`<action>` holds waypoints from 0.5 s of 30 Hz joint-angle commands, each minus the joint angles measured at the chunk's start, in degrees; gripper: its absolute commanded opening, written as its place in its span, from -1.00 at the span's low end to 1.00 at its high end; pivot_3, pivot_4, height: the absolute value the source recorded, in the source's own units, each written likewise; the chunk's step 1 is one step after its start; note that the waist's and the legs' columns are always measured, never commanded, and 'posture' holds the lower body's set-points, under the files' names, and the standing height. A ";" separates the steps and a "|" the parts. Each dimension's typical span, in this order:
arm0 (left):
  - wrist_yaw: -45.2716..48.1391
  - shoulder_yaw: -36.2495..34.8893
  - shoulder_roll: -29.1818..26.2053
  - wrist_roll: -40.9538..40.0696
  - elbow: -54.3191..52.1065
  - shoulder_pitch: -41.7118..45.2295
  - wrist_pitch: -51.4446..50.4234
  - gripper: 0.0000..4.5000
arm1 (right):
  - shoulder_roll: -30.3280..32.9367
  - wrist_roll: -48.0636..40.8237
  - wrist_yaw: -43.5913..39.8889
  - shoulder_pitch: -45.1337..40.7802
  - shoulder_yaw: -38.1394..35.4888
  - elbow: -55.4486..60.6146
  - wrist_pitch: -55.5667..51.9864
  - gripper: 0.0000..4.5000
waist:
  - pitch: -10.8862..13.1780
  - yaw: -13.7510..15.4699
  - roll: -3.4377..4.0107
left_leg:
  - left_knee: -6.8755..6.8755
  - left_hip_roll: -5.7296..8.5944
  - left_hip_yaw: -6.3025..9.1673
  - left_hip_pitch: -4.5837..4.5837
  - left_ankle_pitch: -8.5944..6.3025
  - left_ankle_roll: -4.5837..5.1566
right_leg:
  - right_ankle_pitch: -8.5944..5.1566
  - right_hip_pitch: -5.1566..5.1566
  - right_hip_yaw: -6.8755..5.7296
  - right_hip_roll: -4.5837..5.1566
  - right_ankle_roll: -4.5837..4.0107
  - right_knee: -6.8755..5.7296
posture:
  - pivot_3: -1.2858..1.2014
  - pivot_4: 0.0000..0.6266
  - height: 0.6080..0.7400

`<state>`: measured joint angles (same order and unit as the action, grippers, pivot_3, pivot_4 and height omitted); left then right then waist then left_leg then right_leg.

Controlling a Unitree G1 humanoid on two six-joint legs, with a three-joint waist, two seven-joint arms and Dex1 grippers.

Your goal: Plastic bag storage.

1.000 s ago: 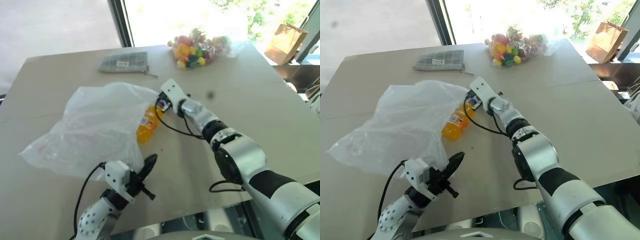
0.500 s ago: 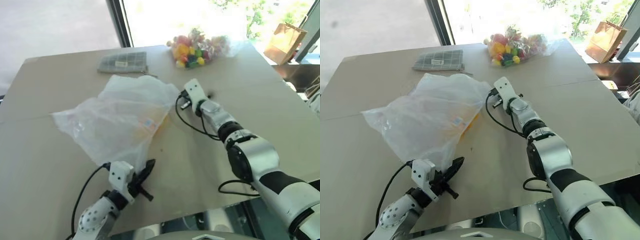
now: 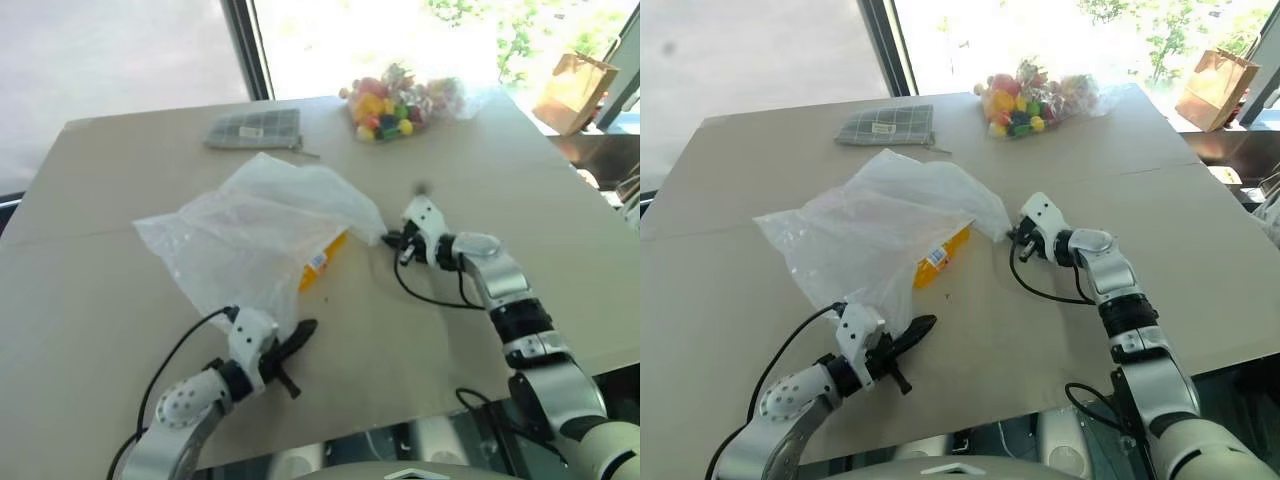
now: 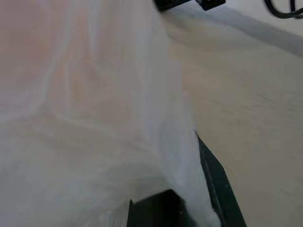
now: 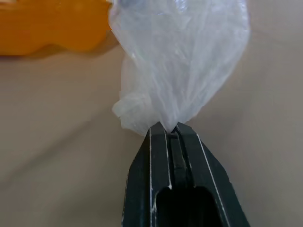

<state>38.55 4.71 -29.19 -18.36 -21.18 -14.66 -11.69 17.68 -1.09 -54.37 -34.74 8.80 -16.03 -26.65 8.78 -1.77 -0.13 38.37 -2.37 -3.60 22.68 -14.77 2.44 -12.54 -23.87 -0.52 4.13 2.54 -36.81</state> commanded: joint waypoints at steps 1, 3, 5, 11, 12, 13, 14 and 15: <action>1.35 3.86 0.40 2.56 4.74 4.94 -2.23 -1.00 | 2.06 -5.78 -4.65 1.10 1.73 12.37 -10.13 -0.99 | 0.01 0.15 0.03 | 0.00 0.00 0.06 -0.01 0.00 0.00 | 0.00 0.02 0.00 0.01 0.00 0.01 | 0.03 -0.52 1.00; 2.76 6.37 0.90 3.70 7.30 9.38 -3.27 -1.00 | 2.45 -10.14 -6.70 1.77 2.16 17.58 -15.25 -0.99 | 0.01 0.52 0.03 | 0.03 0.01 0.11 -0.04 0.00 0.00 | 0.01 0.06 0.00 0.00 0.01 0.01 | 0.03 -0.52 1.00; 3.54 8.48 1.58 5.58 10.11 13.22 -2.88 -1.00 | 2.78 -13.49 -7.87 2.03 2.51 21.04 -18.59 -0.99 | 0.00 0.91 0.01 | 0.04 0.02 0.16 -0.05 0.01 0.00 | 0.01 0.07 0.00 -0.02 0.01 0.00 | 0.03 -0.52 1.00; 2.15 9.54 6.67 7.63 18.16 22.58 -2.97 -1.00 | 3.59 -24.19 -10.00 1.55 0.07 27.13 -25.84 -0.99 | -0.01 2.30 -0.01 | 0.06 0.13 0.18 0.03 0.01 0.00 | 0.02 0.12 -0.01 0.05 0.00 0.06 | 0.03 -0.52 1.00; 1.67 9.63 7.33 8.52 19.88 23.98 -2.52 -1.00 | 3.89 -25.84 -10.20 1.21 -0.64 27.64 -26.77 -0.99 | -0.01 2.52 -0.02 | 0.06 0.14 0.19 0.03 0.01 0.00 | 0.02 0.12 -0.01 0.05 0.00 0.06 | 0.03 -0.52 1.00; -0.02 9.17 8.52 9.68 22.62 26.19 -1.73 -1.00 | 4.01 -28.04 -10.45 0.42 -2.09 27.67 -27.88 -0.99 | -0.01 2.73 -0.02 | 0.07 0.14 0.19 0.03 0.01 0.00 | 0.02 0.13 -0.02 0.05 0.00 0.07 | 0.03 -0.52 1.00; -1.70 8.58 9.56 10.69 24.93 28.01 -0.95 -1.00 | 3.98 -30.10 -10.34 -0.47 -3.54 27.43 -28.80 -0.99 | -0.01 2.86 -0.02 | 0.09 0.16 0.18 0.03 0.01 0.00 | 0.02 0.16 -0.05 0.05 0.00 0.07 | 0.03 -0.52 1.00; -3.23 7.93 10.42 11.51 27.01 29.63 -0.13 -1.00 | 3.76 -31.97 -10.01 -1.57 -5.08 26.91 -29.53 -0.99 | -0.01 2.91 -0.02 | 0.14 0.18 0.17 0.06 0.01 0.00 | 0.02 0.20 -0.10 0.04 0.00 0.06 | 0.03 -0.52 1.00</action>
<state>38.42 12.65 -19.76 -9.26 0.76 13.80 -12.12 21.49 -28.75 -63.78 -33.72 7.35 8.89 -55.09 8.77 1.14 -0.16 38.55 -2.19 -3.42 22.74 -14.75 2.45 -12.52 -23.64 -0.65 4.17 2.54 -36.75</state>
